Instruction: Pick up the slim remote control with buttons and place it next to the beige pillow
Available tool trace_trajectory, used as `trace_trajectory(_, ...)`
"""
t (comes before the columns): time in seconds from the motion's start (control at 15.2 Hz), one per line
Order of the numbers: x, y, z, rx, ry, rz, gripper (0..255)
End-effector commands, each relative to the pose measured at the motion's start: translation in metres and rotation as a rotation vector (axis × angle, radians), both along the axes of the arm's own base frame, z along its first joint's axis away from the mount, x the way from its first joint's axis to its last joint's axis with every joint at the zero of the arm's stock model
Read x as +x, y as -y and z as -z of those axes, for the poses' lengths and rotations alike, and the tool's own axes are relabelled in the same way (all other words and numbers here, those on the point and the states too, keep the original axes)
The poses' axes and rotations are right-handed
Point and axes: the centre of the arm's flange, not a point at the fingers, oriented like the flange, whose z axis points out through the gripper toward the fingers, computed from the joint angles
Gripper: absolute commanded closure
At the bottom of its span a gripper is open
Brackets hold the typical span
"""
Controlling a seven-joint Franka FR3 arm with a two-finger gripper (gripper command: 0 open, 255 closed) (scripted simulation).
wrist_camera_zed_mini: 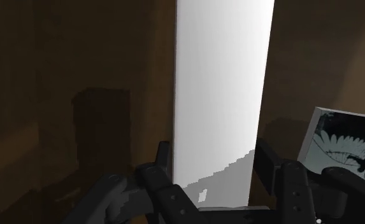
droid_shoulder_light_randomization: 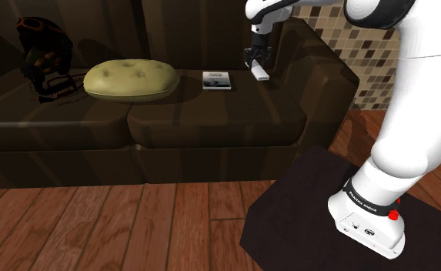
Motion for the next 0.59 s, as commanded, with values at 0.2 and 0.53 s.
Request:
trace_trajectory(0.2, 0.000, -0.001, -0.027, 0.000, 0.000, 0.000, 255)
trace_trajectory(0.53, 0.000, -0.001, -0.054, 0.000, 0.000, 0.000, 255)
